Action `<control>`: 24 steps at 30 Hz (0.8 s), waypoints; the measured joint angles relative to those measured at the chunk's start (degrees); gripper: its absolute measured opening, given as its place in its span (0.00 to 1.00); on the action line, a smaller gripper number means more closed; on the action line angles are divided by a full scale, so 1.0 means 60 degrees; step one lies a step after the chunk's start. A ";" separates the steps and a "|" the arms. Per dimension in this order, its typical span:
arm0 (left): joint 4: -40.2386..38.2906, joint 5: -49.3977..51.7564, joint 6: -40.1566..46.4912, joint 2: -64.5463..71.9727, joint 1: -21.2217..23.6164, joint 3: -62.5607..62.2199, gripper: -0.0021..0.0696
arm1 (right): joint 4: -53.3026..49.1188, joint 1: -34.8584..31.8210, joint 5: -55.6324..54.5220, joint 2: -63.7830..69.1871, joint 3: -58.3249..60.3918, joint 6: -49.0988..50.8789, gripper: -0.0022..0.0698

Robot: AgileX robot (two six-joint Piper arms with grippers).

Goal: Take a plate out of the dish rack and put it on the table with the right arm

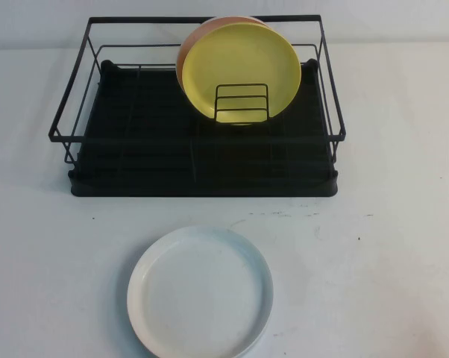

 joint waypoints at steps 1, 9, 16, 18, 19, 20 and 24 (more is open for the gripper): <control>0.0000 0.0000 0.0000 0.0000 0.0000 0.0000 0.02 | 0.0000 0.0000 0.0000 0.0000 0.0000 0.0000 0.00; 0.0000 0.0000 0.0000 0.0000 0.0000 0.0000 0.02 | 0.0019 0.0000 0.0000 0.0000 0.0000 0.0000 0.00; 0.0000 0.0000 0.0000 0.0000 0.0000 0.0000 0.02 | 0.0052 0.0000 0.0000 0.0000 0.0000 0.0000 0.00; 0.0000 0.0000 -0.0056 0.0000 0.0000 0.0000 0.02 | 0.0101 0.0000 0.0000 0.0000 0.0000 0.0000 0.00; 0.0000 0.0000 -0.0056 0.0000 0.0000 0.0000 0.02 | 0.0127 0.0000 0.0000 0.0000 0.0000 0.0000 0.00; 0.0000 0.0000 0.0000 0.0000 0.0000 0.0000 0.02 | 0.0156 0.0000 0.0000 0.0000 0.0000 0.0000 0.00; 0.0000 0.0000 0.0000 0.0000 0.0000 0.0000 0.02 | 0.0224 0.0000 0.0000 0.0000 0.0000 0.0000 0.00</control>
